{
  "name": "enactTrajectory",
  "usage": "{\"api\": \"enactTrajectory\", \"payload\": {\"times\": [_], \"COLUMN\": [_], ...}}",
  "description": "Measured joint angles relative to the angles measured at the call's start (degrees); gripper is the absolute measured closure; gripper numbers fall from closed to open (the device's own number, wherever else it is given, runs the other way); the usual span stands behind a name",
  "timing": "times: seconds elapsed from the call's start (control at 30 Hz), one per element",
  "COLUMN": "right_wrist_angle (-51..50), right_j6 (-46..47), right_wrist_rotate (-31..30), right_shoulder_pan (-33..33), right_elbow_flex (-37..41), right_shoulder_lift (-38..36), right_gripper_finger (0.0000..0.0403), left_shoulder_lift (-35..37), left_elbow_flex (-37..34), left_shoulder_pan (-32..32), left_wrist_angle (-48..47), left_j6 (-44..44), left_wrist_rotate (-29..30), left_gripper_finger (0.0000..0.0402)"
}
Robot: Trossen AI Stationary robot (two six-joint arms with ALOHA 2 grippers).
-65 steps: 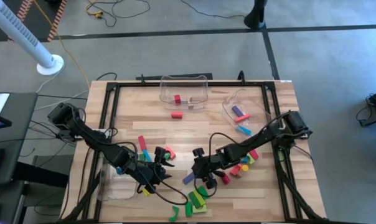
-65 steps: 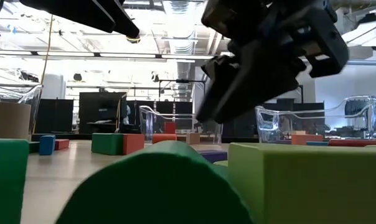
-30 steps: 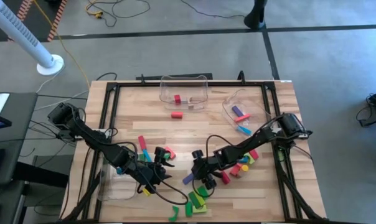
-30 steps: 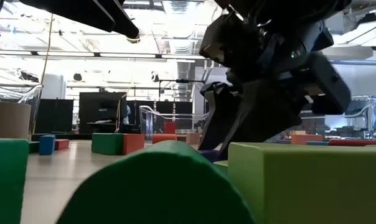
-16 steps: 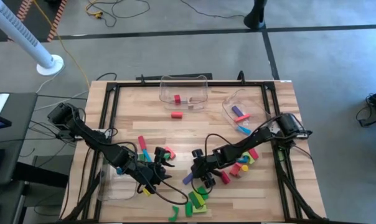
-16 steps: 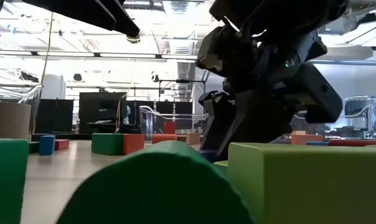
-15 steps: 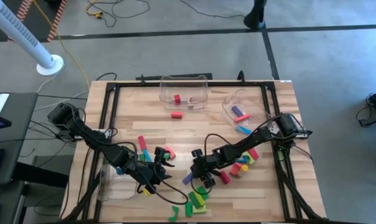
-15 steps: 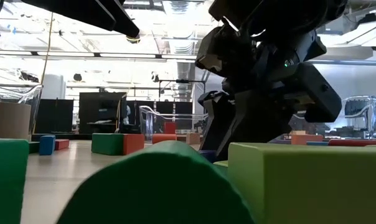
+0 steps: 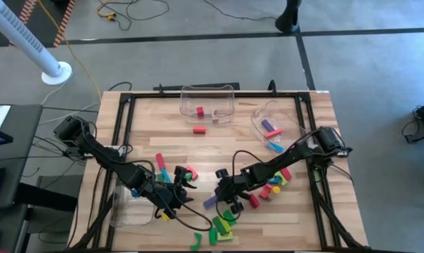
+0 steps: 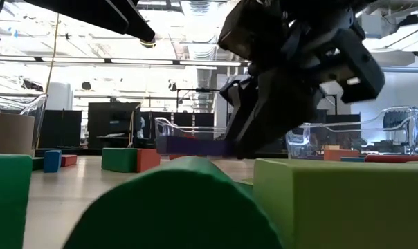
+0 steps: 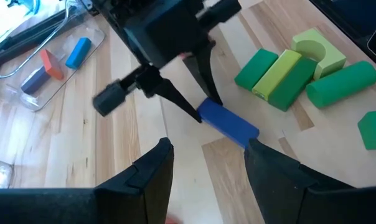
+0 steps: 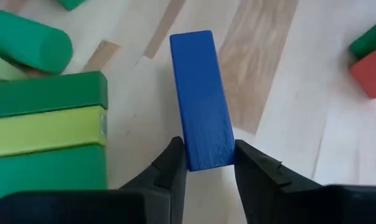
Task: Sort blocks by size
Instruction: Put the blue rectangular block into the right transparent bin
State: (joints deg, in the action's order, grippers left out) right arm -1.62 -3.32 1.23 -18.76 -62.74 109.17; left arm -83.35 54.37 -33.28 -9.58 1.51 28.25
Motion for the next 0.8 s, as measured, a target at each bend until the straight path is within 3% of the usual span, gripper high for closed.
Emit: {"api": "enactTrajectory", "payload": {"times": [0.3, 0.8], "right_wrist_angle": [-1.2, -1.2], "right_j6": [2.8, 4.9], "right_wrist_rotate": [-1.2, -0.1], "right_shoulder_pan": [0.2, 0.5], "right_elbow_flex": [0.0, -0.1], "right_shoulder_lift": [-9.1, -20.4], "right_gripper_finger": [0.0268, 0.0269], "left_shoulder_lift": [0.0, 0.0], "left_elbow_flex": [0.0, 0.0], "left_shoulder_pan": [0.0, 0.0], "left_wrist_angle": [0.7, 16.1], "left_j6": [5.8, 34.9], "left_wrist_rotate": [0.9, 11.0], "left_gripper_finger": [0.0214, 0.0214]}}
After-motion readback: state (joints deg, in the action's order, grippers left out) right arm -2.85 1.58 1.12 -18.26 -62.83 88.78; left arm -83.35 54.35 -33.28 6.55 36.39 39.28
